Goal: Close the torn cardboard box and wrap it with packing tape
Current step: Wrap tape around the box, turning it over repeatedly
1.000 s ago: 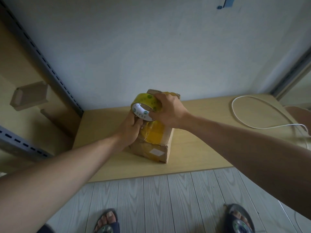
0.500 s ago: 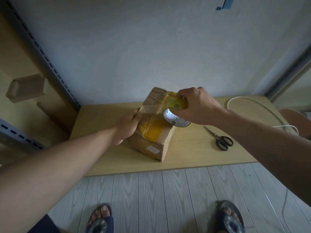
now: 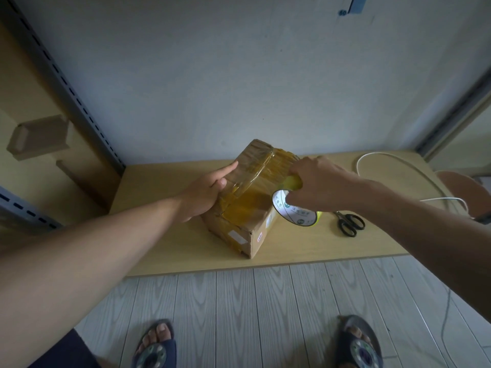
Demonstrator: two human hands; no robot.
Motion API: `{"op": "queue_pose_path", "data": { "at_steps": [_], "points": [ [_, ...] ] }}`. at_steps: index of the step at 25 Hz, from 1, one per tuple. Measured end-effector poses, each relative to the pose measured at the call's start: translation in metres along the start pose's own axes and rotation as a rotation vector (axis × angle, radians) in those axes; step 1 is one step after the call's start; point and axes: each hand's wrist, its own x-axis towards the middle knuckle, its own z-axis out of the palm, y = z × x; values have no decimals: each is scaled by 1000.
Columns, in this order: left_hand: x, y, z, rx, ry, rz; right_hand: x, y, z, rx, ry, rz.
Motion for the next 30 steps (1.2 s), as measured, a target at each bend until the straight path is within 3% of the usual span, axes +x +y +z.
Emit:
{"op": "queue_pose_path", "data": {
  "at_steps": [17, 19, 21, 24, 26, 30],
  "points": [
    [7, -7, 7, 33, 41, 23, -11, 22, 44, -111, 10, -2],
    [3, 3, 8, 127, 65, 15, -13, 25, 51, -121, 42, -2],
    [-3, 24, 7, 369, 77, -1, -18, 28, 64, -110, 73, 18],
    [-10, 64, 19, 701, -85, -184, -23, 35, 81, -42, 140, 58],
    [-13, 82, 37, 778, -197, -301, -25, 37, 85, 9, 177, 58],
    [-11, 86, 55, 759, -158, -332, -29, 35, 82, 158, 206, 12]
  ]
}}
